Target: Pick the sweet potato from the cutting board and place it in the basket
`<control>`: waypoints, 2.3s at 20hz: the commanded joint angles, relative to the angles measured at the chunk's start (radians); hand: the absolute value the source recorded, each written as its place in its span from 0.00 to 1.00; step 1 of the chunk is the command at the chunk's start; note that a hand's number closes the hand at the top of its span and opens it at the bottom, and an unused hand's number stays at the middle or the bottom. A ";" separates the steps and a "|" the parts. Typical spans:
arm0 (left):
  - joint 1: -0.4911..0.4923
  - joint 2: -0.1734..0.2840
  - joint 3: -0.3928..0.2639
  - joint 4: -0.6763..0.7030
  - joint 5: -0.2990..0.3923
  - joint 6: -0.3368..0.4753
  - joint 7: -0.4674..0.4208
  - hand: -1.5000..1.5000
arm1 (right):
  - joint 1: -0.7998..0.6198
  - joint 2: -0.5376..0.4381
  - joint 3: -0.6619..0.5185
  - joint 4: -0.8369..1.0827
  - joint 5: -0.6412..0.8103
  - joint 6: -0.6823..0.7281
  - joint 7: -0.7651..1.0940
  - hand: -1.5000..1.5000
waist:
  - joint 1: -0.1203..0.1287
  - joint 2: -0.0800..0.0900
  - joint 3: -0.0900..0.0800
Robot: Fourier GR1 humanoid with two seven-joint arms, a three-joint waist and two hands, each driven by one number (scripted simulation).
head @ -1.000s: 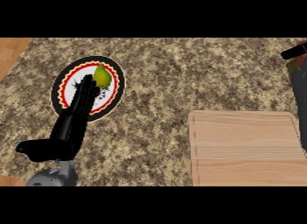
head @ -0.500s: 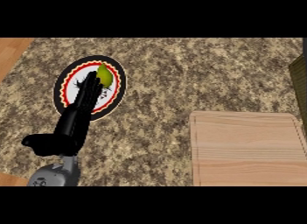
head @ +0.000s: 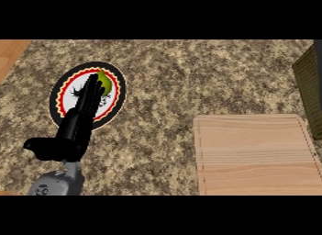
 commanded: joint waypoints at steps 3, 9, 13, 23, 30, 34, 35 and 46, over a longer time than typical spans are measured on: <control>0.006 0.019 0.032 -0.002 0.010 0.002 0.011 0.50 | -0.048 0.028 -0.067 0.097 0.120 -0.019 0.264 1.00 | -0.034 -0.012 0.001; 0.056 0.015 0.026 -0.010 0.011 -0.002 -0.019 0.50 | -0.071 0.012 -0.134 0.115 0.190 -0.074 0.264 1.00 | -0.052 -0.020 0.003; 0.057 0.026 0.055 0.007 0.019 0.001 -0.022 0.50 | -0.051 0.038 -0.180 0.131 0.233 -0.082 0.264 1.00 | -0.074 -0.023 0.003; 0.046 0.012 0.064 0.038 0.008 0.024 -0.028 0.50 | -0.026 0.068 -0.288 0.178 0.288 -0.078 0.247 1.00 | -0.109 -0.029 0.003; 0.086 0.030 0.079 -0.023 0.028 0.010 -0.019 0.50 | 0.000 0.083 -0.351 0.160 0.294 -0.145 0.221 1.00 | -0.109 -0.036 0.004; 0.054 0.017 0.076 0.006 0.015 0.027 -0.006 0.50 | 0.051 0.117 -0.378 0.146 0.304 -0.186 0.211 1.00 | -0.127 -0.037 0.004; 0.088 0.016 0.066 -0.016 0.016 0.022 -0.009 0.50 | 0.047 0.103 -0.388 0.140 0.301 -0.188 0.196 1.00 | -0.123 -0.040 0.004; 0.066 0.003 0.068 -0.022 0.010 0.041 0.009 0.50 | 0.129 0.133 -0.503 0.073 0.286 -0.271 0.148 0.00 | -0.138 -0.044 0.005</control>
